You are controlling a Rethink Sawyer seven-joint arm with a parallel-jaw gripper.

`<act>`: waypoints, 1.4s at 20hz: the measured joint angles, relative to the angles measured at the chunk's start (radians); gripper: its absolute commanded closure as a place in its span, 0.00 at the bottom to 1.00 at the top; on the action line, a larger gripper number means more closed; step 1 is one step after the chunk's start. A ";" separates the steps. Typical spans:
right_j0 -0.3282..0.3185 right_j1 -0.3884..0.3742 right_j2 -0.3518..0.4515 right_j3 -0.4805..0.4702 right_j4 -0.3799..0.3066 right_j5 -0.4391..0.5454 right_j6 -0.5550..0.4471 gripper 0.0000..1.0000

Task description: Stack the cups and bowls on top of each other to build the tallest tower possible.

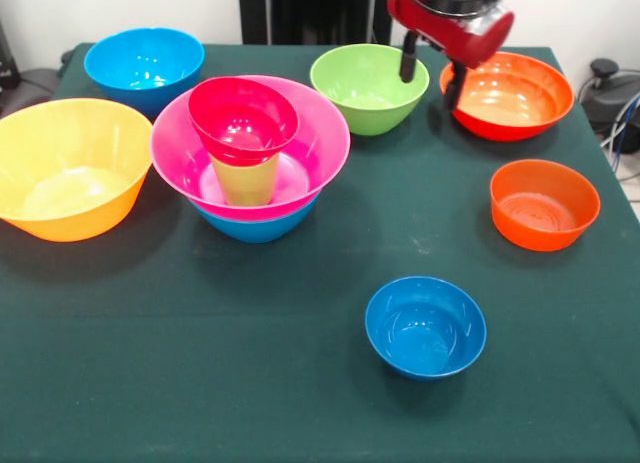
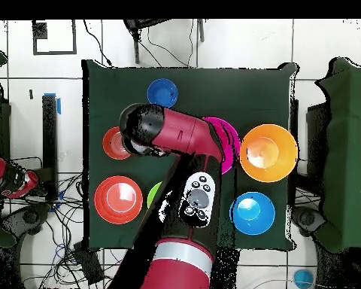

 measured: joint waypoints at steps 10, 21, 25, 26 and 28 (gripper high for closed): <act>0.017 0.004 -0.083 0.000 -0.002 0.000 0.023 0.00; 0.002 0.004 -0.076 0.058 0.070 -0.029 0.023 0.00; -0.020 0.004 -0.055 0.087 0.097 -0.050 0.023 0.00; -0.023 0.004 -0.051 0.091 0.100 -0.053 0.023 0.00; -0.036 0.005 -0.038 0.101 0.105 -0.066 0.023 0.00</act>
